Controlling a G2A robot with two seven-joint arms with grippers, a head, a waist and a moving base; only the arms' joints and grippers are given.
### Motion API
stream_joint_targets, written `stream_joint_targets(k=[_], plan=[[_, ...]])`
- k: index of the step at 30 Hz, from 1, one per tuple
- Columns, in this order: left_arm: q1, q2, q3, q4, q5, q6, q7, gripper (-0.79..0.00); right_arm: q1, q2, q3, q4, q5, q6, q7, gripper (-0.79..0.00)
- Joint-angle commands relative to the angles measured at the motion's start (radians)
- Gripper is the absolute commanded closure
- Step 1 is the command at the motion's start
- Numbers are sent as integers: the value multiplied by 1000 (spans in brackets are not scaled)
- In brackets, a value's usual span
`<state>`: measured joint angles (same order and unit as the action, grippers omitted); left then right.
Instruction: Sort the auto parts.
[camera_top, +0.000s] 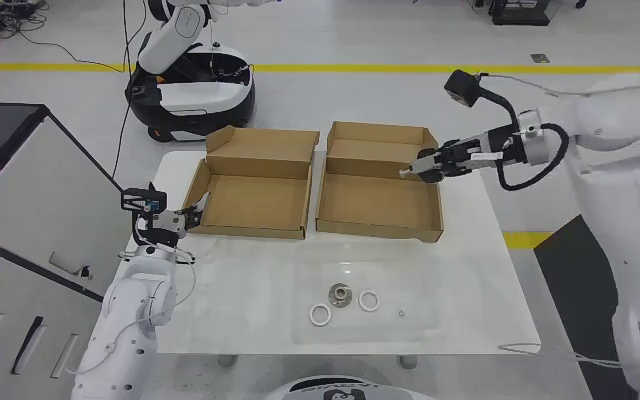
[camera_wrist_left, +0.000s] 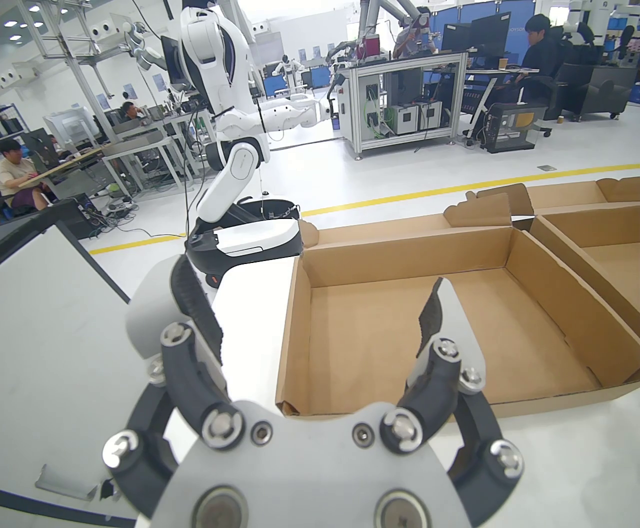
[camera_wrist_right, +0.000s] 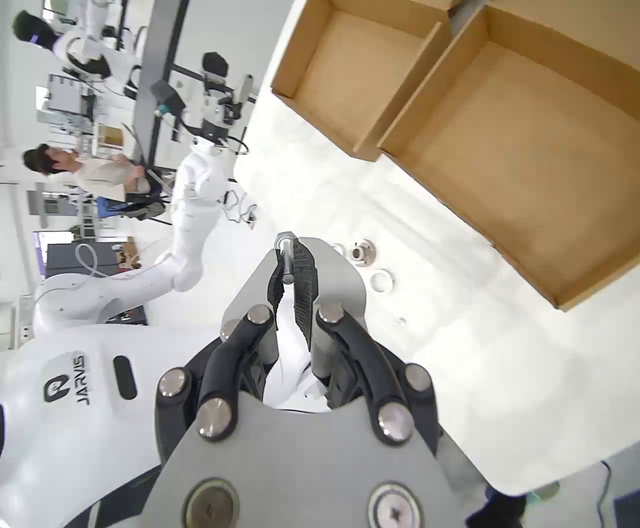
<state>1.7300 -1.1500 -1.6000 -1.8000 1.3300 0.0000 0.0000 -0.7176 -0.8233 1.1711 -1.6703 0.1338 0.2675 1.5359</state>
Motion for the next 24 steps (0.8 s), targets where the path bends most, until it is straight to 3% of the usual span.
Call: stream_joint_targets(k=[1, 7, 14, 24], plan=[[0, 0, 0, 0, 0, 0, 0, -785, 52, 8, -74, 16, -23, -25, 0, 0], [0, 0, 0, 0, 0, 0, 0, -785, 211, 12, -305, 70, -72, -91, 0, 0], [0, 0, 0, 0, 0, 0, 0, -785, 365, -17, -520, 160, -140, -142, 0, 0], [0, 0, 0, 0, 0, 0, 0, -785, 404, -88, -666, 310, -260, -152, -62, 0]])
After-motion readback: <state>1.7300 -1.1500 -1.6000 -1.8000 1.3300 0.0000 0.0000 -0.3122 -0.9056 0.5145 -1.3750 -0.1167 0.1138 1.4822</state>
